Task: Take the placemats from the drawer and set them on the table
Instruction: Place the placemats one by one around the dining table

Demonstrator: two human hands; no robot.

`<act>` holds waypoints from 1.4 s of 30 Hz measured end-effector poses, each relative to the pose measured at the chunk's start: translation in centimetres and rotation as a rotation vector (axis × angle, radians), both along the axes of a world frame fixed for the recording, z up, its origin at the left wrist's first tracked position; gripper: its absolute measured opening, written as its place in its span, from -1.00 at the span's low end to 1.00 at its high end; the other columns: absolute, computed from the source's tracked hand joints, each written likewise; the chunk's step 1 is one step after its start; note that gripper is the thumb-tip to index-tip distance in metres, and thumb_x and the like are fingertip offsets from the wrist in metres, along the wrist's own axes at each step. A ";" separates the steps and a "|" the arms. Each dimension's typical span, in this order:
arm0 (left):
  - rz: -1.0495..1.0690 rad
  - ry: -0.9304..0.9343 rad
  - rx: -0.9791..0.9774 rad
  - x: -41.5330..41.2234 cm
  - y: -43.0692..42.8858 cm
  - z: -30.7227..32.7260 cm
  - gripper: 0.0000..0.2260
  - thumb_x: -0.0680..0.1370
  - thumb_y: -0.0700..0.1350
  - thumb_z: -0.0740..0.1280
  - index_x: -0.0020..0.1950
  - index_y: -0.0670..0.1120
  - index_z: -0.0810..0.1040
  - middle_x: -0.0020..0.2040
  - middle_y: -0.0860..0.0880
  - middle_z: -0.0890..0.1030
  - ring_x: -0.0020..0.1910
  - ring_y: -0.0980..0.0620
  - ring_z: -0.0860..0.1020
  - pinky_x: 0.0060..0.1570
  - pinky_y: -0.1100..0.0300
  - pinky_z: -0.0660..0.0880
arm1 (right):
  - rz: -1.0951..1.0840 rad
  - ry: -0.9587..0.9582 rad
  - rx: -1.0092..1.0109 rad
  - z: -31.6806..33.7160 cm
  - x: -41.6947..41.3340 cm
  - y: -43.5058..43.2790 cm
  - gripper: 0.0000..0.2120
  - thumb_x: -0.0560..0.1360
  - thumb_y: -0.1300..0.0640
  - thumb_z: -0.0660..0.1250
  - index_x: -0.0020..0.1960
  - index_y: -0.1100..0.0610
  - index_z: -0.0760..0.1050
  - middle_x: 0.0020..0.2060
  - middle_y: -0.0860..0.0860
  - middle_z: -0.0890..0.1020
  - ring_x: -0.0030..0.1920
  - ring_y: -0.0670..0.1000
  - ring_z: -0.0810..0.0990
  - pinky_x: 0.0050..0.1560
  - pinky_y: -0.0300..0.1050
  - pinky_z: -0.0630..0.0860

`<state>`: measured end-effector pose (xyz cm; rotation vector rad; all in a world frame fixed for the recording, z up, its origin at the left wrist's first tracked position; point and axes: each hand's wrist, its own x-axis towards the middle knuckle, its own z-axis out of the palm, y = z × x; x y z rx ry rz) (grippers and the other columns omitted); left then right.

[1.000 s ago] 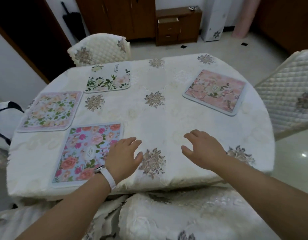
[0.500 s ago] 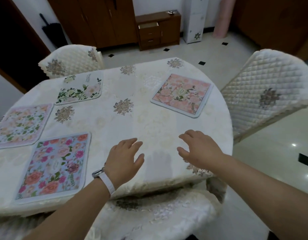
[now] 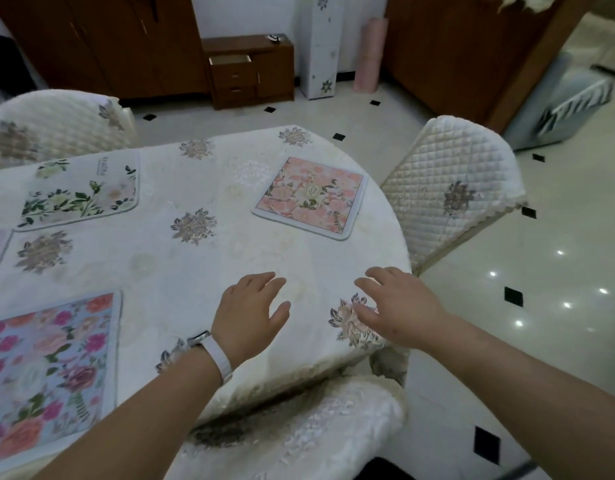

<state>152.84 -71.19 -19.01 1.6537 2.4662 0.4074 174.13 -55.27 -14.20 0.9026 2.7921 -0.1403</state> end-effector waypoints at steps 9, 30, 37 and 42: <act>-0.132 -0.011 0.020 3.5 5.7 0.6 -0.50 0.52 0.20 0.08 0.33 0.01 0.53 0.34 0.00 0.54 0.32 -0.07 0.46 0.20 -0.05 0.43 | -0.110 0.054 -0.015 0.1 4.2 3.0 -0.41 0.56 -0.26 -0.02 0.47 -0.01 0.32 0.43 0.03 0.39 0.39 0.10 0.36 0.34 0.01 0.30; -0.070 0.085 0.003 20.0 28.5 3.4 -0.51 0.51 0.18 0.13 0.30 -0.04 0.56 0.27 -0.07 0.59 0.22 -0.13 0.54 0.14 -0.06 0.50 | -0.122 0.169 -0.067 0.7 20.6 28.0 -0.52 0.58 -0.18 0.11 0.42 0.00 0.39 0.34 0.00 0.45 0.31 0.08 0.40 0.28 0.02 0.36; 0.018 0.071 -0.021 21.7 31.0 3.8 -0.42 0.49 0.24 0.03 0.36 -0.02 0.51 0.34 -0.05 0.53 0.31 -0.11 0.47 0.23 -0.04 0.43 | -0.095 0.185 -0.096 1.2 22.2 31.6 -0.53 0.59 -0.16 0.11 0.43 0.00 0.38 0.35 -0.01 0.44 0.31 0.06 0.39 0.28 0.01 0.36; 0.129 0.054 -0.007 19.4 31.6 3.3 -0.40 0.48 0.25 0.02 0.37 -0.02 0.51 0.34 -0.04 0.53 0.32 -0.10 0.46 0.23 -0.04 0.43 | -0.056 0.176 -0.103 1.1 20.3 33.3 -0.52 0.58 -0.19 0.10 0.42 -0.01 0.39 0.34 -0.04 0.45 0.30 0.06 0.42 0.27 0.02 0.39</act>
